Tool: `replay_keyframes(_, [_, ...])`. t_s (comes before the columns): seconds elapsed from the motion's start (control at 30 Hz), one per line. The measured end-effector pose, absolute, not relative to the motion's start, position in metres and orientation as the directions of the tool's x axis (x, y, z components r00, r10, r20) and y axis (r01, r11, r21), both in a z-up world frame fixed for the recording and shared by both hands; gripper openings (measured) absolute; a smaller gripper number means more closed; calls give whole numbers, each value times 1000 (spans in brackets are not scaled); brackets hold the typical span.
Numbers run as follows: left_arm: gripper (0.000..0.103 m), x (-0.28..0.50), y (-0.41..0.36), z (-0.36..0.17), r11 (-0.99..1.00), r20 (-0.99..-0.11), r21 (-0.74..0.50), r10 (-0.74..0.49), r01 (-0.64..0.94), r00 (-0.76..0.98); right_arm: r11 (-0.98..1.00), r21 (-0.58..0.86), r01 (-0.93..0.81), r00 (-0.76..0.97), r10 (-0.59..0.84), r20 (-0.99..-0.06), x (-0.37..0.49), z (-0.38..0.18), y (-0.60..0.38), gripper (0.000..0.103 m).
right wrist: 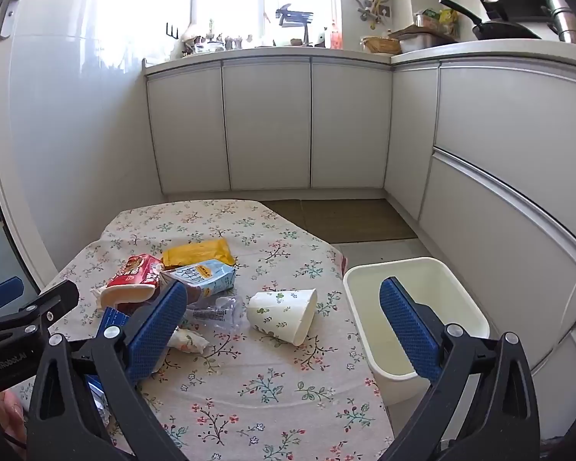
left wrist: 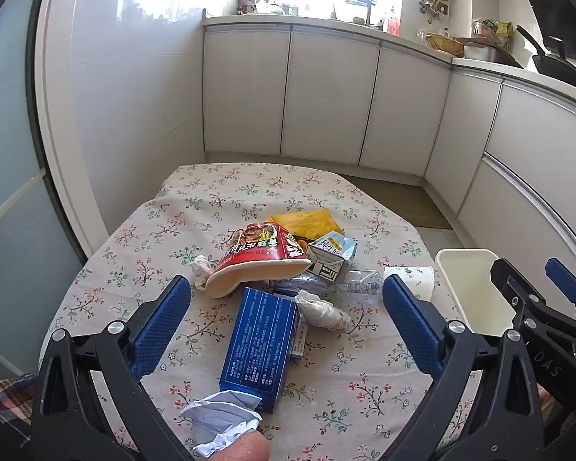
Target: Collect trash
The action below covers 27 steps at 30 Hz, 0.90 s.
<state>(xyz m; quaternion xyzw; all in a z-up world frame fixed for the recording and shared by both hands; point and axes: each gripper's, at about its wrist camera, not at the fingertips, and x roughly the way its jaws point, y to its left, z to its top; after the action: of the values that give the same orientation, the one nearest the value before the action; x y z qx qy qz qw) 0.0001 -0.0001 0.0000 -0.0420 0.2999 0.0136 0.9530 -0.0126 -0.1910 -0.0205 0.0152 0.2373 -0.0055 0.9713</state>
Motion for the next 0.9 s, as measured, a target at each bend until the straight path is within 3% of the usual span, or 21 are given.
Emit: replay_keyframes(0.9, [96, 4, 6, -20, 996, -575, -68, 2, -50, 818, 999, 35, 15, 882, 3, -472, -10, -23, -191, 98])
